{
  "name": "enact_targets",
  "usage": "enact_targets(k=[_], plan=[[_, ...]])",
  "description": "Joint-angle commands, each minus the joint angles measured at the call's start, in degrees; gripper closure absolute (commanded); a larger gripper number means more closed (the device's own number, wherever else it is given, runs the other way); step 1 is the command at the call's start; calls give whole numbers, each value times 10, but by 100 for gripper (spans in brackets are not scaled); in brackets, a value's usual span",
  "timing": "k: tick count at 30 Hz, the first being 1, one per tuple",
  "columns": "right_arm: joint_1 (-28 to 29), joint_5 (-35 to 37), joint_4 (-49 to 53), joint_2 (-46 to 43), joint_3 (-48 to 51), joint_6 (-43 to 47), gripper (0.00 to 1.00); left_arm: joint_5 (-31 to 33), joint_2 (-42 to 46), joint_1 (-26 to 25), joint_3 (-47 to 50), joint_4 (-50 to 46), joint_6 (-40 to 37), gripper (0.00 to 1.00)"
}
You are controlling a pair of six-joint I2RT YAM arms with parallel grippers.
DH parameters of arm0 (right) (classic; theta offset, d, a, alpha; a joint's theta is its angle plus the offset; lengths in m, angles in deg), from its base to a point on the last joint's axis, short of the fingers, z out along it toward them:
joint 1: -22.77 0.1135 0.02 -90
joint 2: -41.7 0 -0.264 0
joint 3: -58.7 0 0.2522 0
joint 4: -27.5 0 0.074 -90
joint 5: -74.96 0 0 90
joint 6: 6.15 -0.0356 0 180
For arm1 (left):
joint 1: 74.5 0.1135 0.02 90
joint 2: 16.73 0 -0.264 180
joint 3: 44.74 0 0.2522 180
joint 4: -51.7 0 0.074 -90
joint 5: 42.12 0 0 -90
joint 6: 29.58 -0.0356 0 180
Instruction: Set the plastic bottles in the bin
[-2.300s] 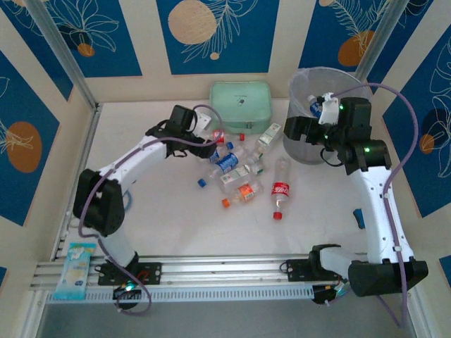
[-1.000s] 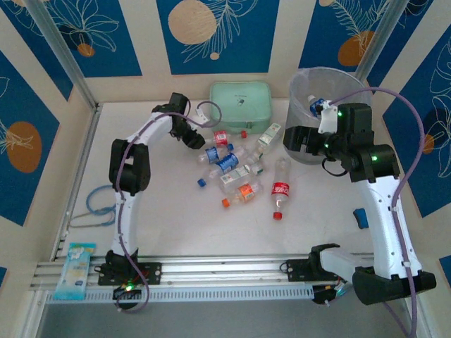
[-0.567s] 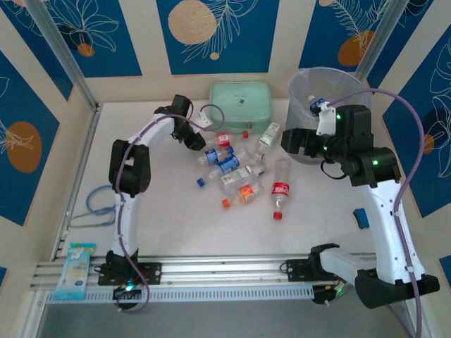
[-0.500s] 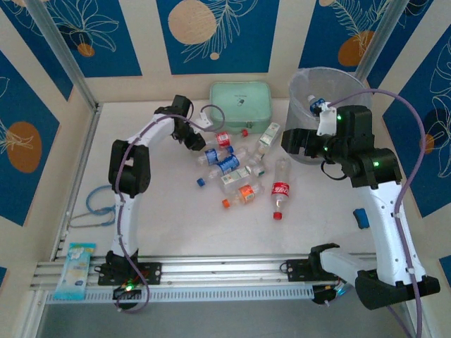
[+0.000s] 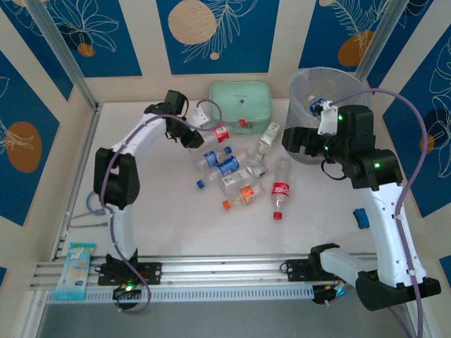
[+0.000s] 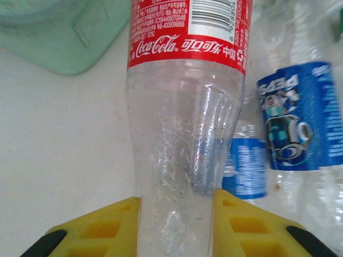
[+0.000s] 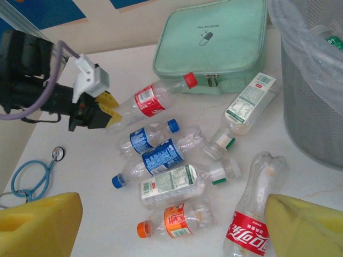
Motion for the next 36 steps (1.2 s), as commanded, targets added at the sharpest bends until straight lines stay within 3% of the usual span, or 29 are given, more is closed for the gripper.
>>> enact_targets(k=[1, 6, 8, 11, 15, 20, 26, 36], plan=[[4, -16, -37, -1, 3, -22, 12, -35, 67, -2, 44, 51, 45, 80], [12, -104, -198, 4, 89, -123, 12, -85, 158, -4, 180, 222, 248, 75], [19, -122, -256, 23, 117, -156, 11, -118, 198, -8, 268, 341, 351, 75], [32, -144, -280, 73, 108, -156, 8, -121, 249, -18, 383, 494, 490, 74], [53, -169, -293, 147, 76, -138, 6, -119, 299, -44, 500, 640, 610, 74], [93, -128, -306, 217, 75, -117, 6, -57, 362, -95, 557, 628, 625, 74], [107, -135, -327, 292, 59, -131, 7, -46, 400, -131, 582, 615, 638, 74], [103, -153, -364, 294, 72, -147, 30, -56, 394, -152, 582, 613, 631, 74]])
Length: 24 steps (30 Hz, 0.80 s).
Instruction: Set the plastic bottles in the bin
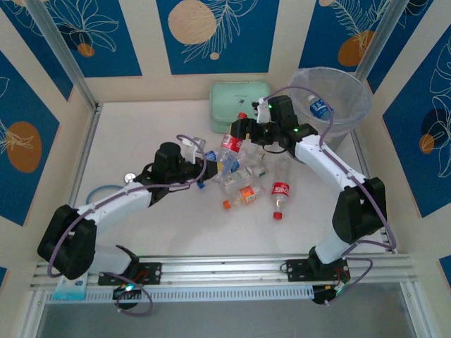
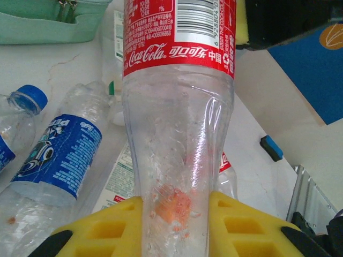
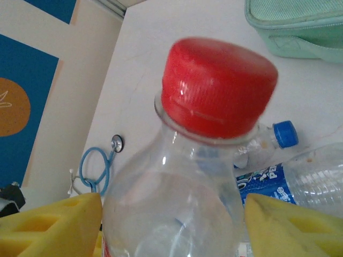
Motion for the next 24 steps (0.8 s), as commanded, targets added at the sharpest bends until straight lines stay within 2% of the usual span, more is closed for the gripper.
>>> enact_targets(k=[1, 4, 6, 12, 15, 21, 24], plan=[[-6, -6, -6, -10, -9, 2, 29, -18, -5, -10, -6, 26, 1, 74], [-11, 0, 19, 3, -27, 7, 13, -23, -12, -14, -12, 29, -3, 74], [-13, 11, 33, 13, -41, 15, 11, -31, -15, -14, -9, 41, -2, 74], [-17, 6, 44, 17, -63, 24, 35, -36, -26, -14, 1, 50, 6, 74], [-18, 12, 52, 18, -63, 32, 52, -40, -31, -14, 4, 75, 16, 74], [-21, 23, 62, 15, -71, 50, 67, -46, -42, -14, 2, 85, 22, 71], [-25, 23, 67, 12, -83, 63, 73, -41, -39, -14, 5, 89, 23, 65]])
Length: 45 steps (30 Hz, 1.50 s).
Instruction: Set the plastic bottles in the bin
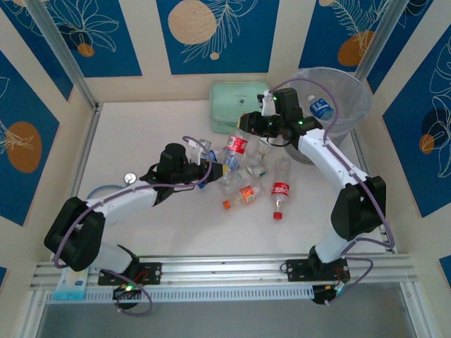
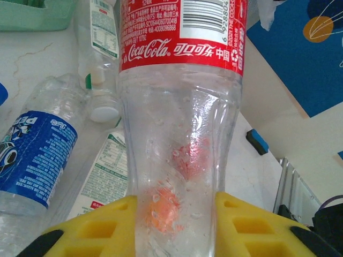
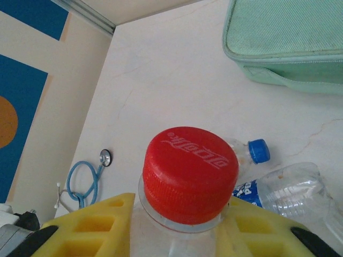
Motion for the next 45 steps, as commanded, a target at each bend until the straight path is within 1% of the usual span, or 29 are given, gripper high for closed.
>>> enact_targets(k=[1, 4, 6, 9, 10, 11, 15, 20, 23, 25, 27, 30, 34, 37, 39, 43, 45], plan=[[-5, 6, 25, -5, -32, 39, 75, -8, 2, -3, 6, 40, 6, 58], [-12, 29, 45, -15, -58, 65, 77, -6, 8, -2, 9, 46, 14, 38], [-21, 48, 59, -27, -76, 84, 78, -5, 15, -2, 11, 49, 17, 28], [-38, 88, 79, -58, -109, 122, 78, 7, 29, -1, 14, 36, 12, 16], [-46, 101, 83, -70, -119, 132, 79, 11, 34, -1, 16, 29, 9, 15], [-55, 111, 86, -80, -130, 140, 79, 13, 37, -1, 18, 24, 7, 14], [-119, 132, 81, -122, -175, 156, 89, 19, 41, 1, 26, 14, 2, 14], [-205, 139, 53, -138, -226, 154, 100, 18, 37, 1, 34, 23, 4, 14], [-237, 180, 12, -134, -230, 170, 100, 20, 39, 3, 39, 20, 3, 14], [-254, 203, -44, -132, -210, 184, 100, 24, 43, 4, 41, 9, 0, 14], [-276, 204, -94, -124, -189, 181, 100, 28, 50, 5, 42, -3, -5, 14], [-293, 189, -118, -100, -179, 176, 100, 36, 64, 5, 47, -19, -11, 14], [-291, 167, -96, -71, -171, 196, 100, 47, 73, 6, 51, -37, -18, 14], [-296, 156, -5, -52, -186, 194, 100, 48, 76, 6, 50, -48, -19, 14], [-306, 136, 26, -49, -176, 193, 100, 54, 80, 6, 46, -65, -22, 14], [-309, 117, 66, -39, -152, 219, 100, 63, 89, 6, 42, -99, -37, 14], [-309, 112, 69, -27, -138, 229, 100, 64, 89, 6, 42, -101, -39, 14]])
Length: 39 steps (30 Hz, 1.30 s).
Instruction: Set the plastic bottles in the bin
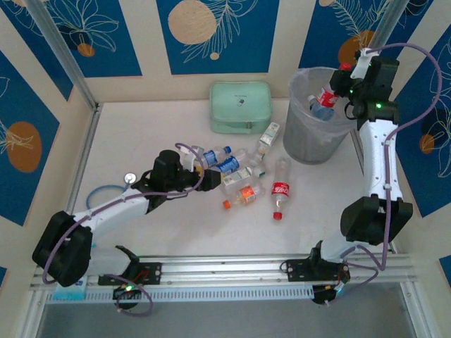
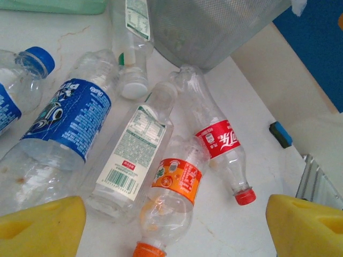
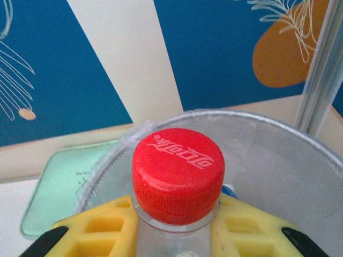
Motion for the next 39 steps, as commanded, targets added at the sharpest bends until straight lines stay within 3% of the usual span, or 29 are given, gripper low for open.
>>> enact_targets(k=[1, 10, 17, 26, 34, 39], plan=[[0, -28, 33, 16, 24, 24, 100, 11, 11, 3, -3, -21, -16, 14], [37, -42, 8, 95, 77, 13, 100, -1, -27, 3, -13, 31, 9, 14], [76, 23, 20, 173, 74, -28, 100, 0, -41, 3, -18, 24, 2, 14], [100, 18, 47, 182, 61, -57, 100, 10, -39, 3, -23, -9, -22, 14], [80, 6, 107, 123, -17, -69, 55, 15, -28, 3, -24, -36, -34, 14], [64, 14, 143, 75, -42, -62, 34, 32, -14, 3, -35, -91, -55, 12]])
